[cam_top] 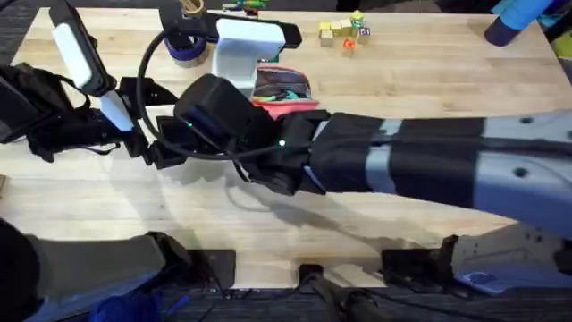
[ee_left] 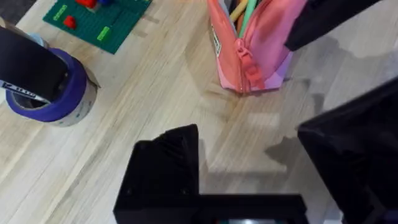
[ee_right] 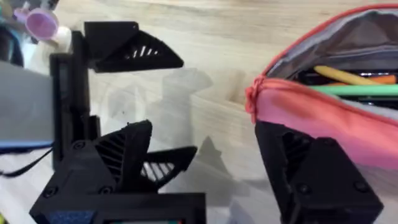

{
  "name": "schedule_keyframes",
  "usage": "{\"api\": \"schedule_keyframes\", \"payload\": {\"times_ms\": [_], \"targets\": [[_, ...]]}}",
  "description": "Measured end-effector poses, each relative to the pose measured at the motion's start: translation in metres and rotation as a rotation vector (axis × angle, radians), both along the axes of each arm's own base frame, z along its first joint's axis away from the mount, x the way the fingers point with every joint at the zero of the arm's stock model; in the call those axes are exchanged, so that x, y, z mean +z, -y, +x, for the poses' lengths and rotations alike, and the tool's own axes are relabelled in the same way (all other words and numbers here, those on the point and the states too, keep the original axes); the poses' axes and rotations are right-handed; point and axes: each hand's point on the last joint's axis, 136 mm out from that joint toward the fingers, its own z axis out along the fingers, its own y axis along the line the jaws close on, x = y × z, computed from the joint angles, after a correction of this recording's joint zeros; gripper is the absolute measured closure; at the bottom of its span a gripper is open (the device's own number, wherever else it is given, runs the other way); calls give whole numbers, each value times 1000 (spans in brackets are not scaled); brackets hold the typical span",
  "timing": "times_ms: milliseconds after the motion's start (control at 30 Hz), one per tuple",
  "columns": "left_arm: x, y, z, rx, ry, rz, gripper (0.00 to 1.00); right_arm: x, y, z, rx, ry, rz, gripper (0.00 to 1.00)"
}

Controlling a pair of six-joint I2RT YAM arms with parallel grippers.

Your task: Unzip the bag, pick up the pens from the table one at a time and place them inside, then zip the bag closed.

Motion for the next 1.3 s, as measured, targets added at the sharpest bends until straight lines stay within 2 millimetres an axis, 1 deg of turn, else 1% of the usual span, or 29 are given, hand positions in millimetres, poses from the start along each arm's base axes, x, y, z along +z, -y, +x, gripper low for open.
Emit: {"api": "schedule_keyframes", "payload": {"times_ms": [167,300,433,533,600,667,800,900,1000,1067,1167,1300], "targets": [[0,0,0,0,0,0,7,-9,-2,14,-23,9,18,23],[0,0,0,0,0,0,8,-21,0,26,-46,8,14,40],[0,0,0,0,0,0,7,-26,4,36,-65,8,16,48],[0,0,0,0,0,0,8,-31,7,42,-78,7,13,89],[0,0,0,0,0,0,7,-35,9,46,-86,4,9,138],[0,0,0,0,0,0,8,-41,11,49,-94,-1,0,211],[0,0,0,0,0,0,8,-48,15,54,-108,-6,-15,416],[0,0,0,0,0,0,7,-50,17,56,-115,-5,-21,530],[0,0,0,0,0,0,7,-50,20,57,-125,-2,-26,694],[0,0,0,0,0,0,8,-50,21,58,-128,-2,-28,777],[0,0,0,0,0,0,7,-50,21,58,-134,-6,-25,841],[0,0,0,0,0,0,7,-50,21,58,-137,-11,-18,953]]}}
